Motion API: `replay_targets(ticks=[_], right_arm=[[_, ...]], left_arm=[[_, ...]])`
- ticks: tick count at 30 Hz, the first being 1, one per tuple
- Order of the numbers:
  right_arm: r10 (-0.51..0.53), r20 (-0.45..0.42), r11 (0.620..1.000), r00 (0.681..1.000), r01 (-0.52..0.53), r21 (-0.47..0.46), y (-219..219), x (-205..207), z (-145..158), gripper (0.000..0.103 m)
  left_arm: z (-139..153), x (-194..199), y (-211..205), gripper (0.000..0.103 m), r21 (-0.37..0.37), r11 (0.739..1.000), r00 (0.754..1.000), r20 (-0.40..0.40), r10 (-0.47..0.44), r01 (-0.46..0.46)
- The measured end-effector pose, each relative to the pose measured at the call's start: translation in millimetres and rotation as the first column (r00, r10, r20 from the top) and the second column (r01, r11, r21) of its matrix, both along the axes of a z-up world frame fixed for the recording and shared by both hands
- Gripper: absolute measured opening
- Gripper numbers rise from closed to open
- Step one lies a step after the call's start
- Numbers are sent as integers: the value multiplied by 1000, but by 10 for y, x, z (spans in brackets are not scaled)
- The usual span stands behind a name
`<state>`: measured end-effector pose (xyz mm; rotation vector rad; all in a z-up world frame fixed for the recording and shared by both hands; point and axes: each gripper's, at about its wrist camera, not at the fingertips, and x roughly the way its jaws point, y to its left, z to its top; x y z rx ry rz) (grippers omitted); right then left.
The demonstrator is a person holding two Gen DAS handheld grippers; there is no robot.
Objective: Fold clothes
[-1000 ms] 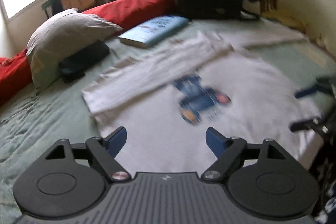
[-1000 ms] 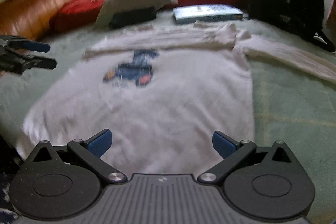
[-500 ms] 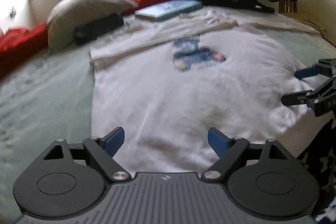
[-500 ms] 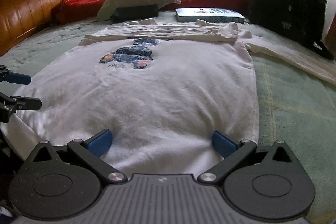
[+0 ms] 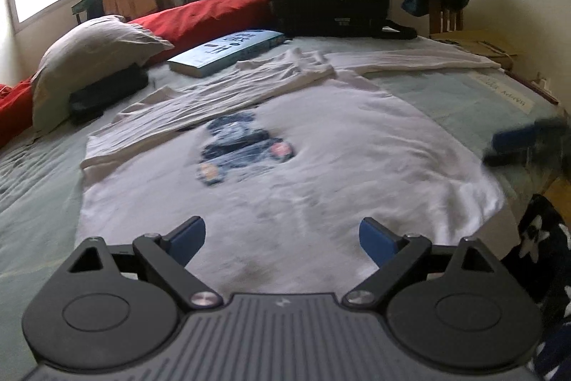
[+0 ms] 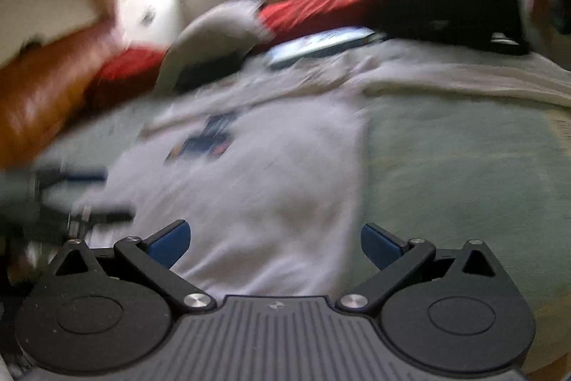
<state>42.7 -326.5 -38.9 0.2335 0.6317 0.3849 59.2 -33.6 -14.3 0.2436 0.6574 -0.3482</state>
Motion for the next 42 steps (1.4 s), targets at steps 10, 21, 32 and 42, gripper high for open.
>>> replay_targets(ticks=[10, 21, 32, 42], right_arm=[[-378, 5, 921, 926, 376, 98, -1632, 902, 40, 103], [-539, -105, 769, 836, 539, 345, -2574, 1780, -534, 103], [-541, -54, 786, 839, 528, 321, -2747, 2120, -563, 103], [-545, -31, 778, 838, 520, 353, -2852, 2256, -592, 103]], left_arm=[[-79, 97, -260, 93, -2, 1000, 999, -38, -8, 8], [-173, 259, -493, 93, 36, 999, 998, -60, -21, 23], [-224, 348, -540, 93, 44, 999, 997, -78, -17, 21], [-245, 368, -493, 94, 20, 1000, 996, -88, -19, 21]])
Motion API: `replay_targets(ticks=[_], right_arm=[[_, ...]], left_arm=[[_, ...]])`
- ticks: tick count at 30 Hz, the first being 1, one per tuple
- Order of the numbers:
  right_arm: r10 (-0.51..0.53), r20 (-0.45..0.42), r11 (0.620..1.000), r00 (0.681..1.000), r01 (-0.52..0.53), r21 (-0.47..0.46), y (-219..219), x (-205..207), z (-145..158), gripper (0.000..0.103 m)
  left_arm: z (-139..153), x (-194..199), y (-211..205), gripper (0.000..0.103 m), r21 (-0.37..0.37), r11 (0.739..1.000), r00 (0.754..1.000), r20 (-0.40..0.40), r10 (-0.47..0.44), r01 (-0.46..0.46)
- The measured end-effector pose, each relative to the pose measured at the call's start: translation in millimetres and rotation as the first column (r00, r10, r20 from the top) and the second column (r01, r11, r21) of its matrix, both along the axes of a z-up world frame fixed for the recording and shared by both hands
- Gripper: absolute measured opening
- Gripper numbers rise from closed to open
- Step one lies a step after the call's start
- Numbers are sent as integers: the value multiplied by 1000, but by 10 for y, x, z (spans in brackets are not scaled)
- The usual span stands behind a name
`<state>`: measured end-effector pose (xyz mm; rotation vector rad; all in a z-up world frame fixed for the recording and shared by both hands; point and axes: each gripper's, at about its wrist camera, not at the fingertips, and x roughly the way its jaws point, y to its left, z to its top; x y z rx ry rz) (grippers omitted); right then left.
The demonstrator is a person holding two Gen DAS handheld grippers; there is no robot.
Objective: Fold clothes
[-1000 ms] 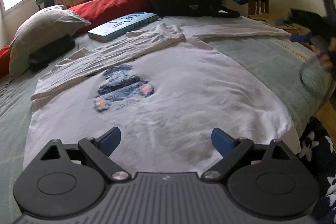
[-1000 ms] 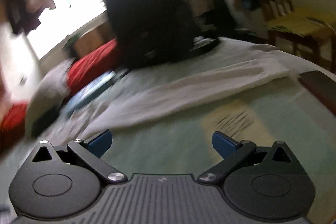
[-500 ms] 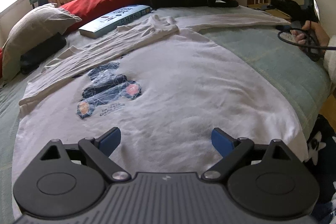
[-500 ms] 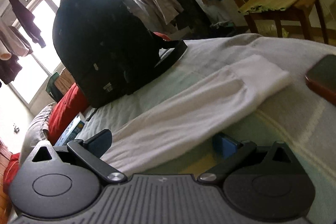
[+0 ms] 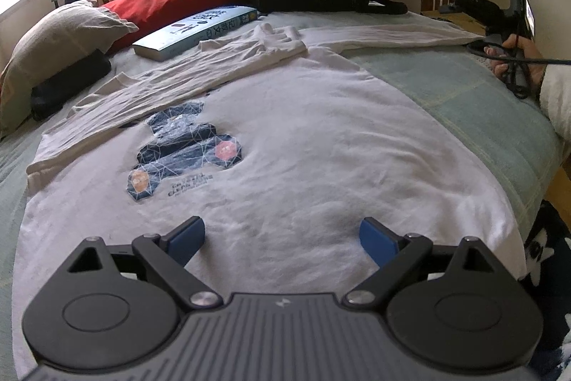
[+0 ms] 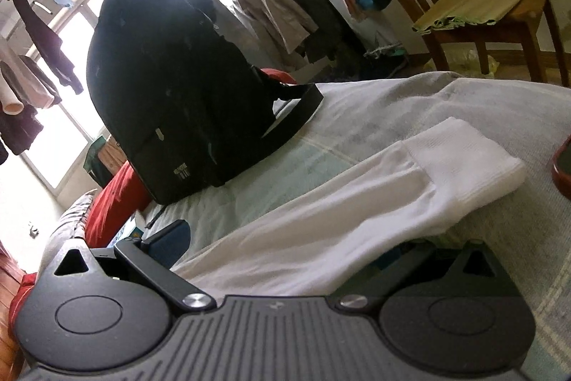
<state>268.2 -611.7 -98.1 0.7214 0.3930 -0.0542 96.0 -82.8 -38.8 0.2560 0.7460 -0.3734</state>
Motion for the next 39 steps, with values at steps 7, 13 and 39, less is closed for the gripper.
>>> replay_targets(ticks=[7, 13, 39], right_arm=[[-1, 25, 1000, 1000, 1, 2, 14, 25, 66, 103], [3, 70, 998, 998, -8, 64, -8, 35, 173, 103], [209, 15, 977, 978, -208, -38, 1503, 548, 1035, 103]], left_arm=[[-2, -3, 53, 94, -6, 1000, 1000, 1, 6, -6], [7, -11, 89, 94, -7, 1000, 1000, 5, 14, -14], [210, -330, 639, 94, 30, 999, 1000, -11, -19, 19]])
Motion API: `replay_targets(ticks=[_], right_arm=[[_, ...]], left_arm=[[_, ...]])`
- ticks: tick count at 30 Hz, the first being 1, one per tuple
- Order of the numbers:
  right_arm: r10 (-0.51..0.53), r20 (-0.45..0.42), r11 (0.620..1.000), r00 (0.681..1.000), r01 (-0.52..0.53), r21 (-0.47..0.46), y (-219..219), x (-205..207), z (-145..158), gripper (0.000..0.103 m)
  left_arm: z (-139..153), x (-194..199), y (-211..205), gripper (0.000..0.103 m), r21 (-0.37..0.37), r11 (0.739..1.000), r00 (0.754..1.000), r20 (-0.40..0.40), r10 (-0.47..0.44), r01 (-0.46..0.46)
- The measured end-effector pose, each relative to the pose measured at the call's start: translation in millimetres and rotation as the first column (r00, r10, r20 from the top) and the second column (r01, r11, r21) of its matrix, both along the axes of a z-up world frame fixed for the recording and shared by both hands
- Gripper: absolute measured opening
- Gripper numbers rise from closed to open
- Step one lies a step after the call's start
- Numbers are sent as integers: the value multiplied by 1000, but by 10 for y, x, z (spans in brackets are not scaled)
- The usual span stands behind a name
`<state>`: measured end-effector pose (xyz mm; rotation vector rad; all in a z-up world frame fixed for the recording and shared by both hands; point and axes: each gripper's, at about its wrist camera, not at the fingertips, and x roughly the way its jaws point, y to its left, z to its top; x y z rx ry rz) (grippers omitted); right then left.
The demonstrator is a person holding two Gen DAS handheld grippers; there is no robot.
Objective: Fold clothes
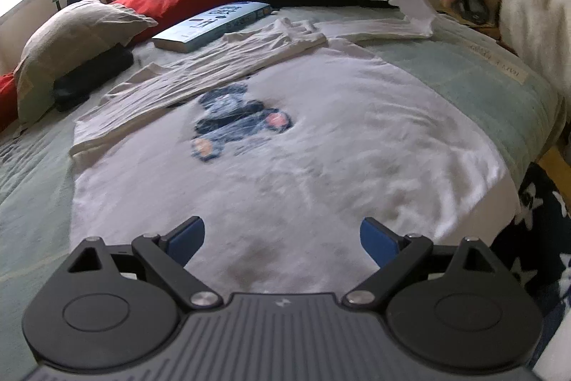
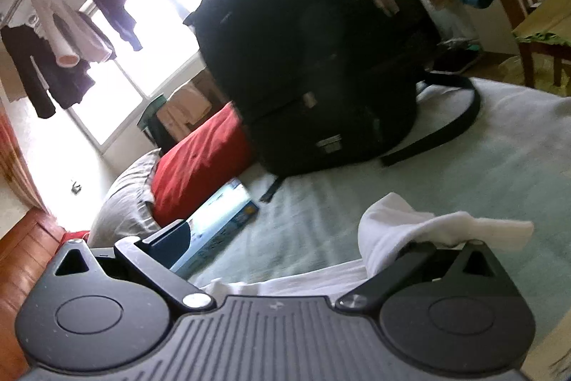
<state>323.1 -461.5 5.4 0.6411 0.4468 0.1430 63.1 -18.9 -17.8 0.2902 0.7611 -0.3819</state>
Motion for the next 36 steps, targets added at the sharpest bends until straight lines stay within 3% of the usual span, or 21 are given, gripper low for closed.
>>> replay_targets(ticks=[20, 36], right_arm=[[207, -9, 977, 978, -207, -39, 1669, 369, 156, 103], [340, 1, 938, 940, -339, -70, 2537, 503, 218, 103]], left_arm=[[28, -217, 549, 94, -25, 994, 995, -2, 104, -104], [-48, -220, 604, 94, -21, 989, 989, -32, 148, -148]])
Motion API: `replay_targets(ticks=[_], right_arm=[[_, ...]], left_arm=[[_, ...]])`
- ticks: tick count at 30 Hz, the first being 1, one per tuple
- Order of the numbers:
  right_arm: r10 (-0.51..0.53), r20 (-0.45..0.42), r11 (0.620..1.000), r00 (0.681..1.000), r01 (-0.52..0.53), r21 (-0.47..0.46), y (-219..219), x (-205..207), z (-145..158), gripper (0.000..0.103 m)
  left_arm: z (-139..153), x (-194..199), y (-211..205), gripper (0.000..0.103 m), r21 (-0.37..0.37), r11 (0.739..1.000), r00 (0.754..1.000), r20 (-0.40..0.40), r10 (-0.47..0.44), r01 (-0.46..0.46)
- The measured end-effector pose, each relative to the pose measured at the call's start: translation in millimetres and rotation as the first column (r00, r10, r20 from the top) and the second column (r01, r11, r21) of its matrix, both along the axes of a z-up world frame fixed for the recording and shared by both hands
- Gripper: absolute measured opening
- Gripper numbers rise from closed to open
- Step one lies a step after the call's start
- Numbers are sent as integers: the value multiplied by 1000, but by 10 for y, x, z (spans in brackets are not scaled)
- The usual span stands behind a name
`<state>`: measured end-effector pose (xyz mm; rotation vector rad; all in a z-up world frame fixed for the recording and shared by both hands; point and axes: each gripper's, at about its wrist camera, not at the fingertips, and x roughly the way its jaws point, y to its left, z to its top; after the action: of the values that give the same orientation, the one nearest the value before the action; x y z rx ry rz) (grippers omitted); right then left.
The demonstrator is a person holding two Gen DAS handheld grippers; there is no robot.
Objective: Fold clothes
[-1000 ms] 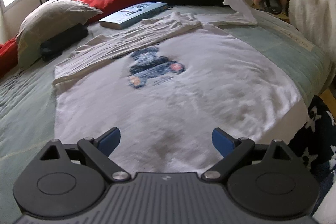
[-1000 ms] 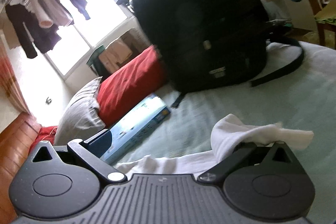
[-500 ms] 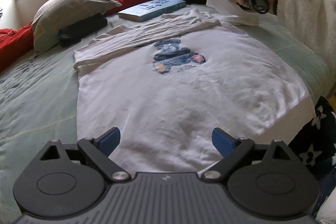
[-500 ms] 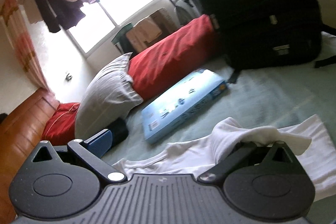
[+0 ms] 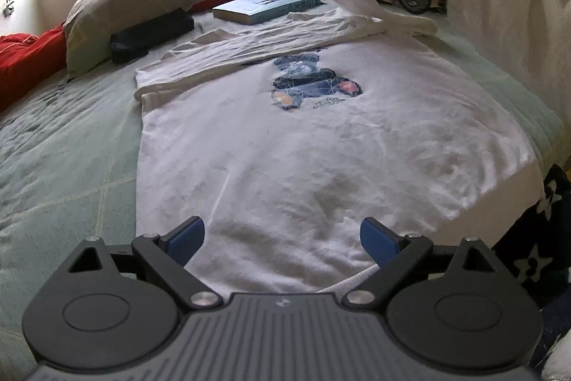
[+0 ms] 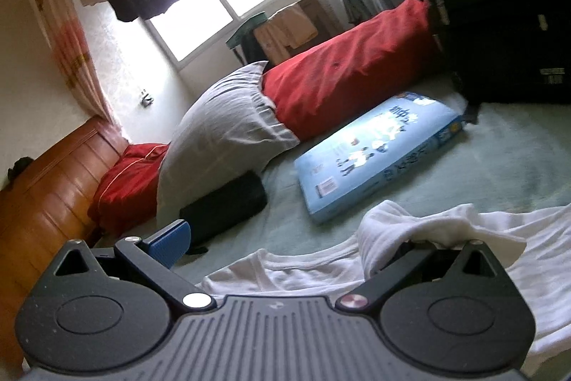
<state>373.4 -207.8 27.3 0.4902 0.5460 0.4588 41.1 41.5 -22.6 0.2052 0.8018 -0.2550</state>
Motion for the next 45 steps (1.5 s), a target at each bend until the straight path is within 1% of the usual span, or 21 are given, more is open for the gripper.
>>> replay_targets(ticks=[13, 19, 27, 37, 45], right_arm=[[105, 35, 994, 994, -104, -21, 624, -15, 156, 103], [157, 31, 987, 987, -156, -45, 872, -41, 142, 103], [198, 23, 979, 980, -196, -59, 1110, -59, 122, 103], [259, 5, 962, 966, -257, -88, 1417, -92, 54, 103], [265, -62, 956, 962, -271, -115, 1645, -30, -210, 103]], left_arm=[[-25, -20, 26, 94, -8, 1000, 1000, -10, 9, -10], [-41, -38, 40, 94, -14, 1000, 1000, -17, 12, -12], [-41, -65, 60, 94, -27, 1000, 1000, -15, 16, -16], [-64, -72, 110, 94, -41, 999, 999, -23, 29, -30], [-84, -97, 141, 94, -58, 998, 999, -27, 29, -31]])
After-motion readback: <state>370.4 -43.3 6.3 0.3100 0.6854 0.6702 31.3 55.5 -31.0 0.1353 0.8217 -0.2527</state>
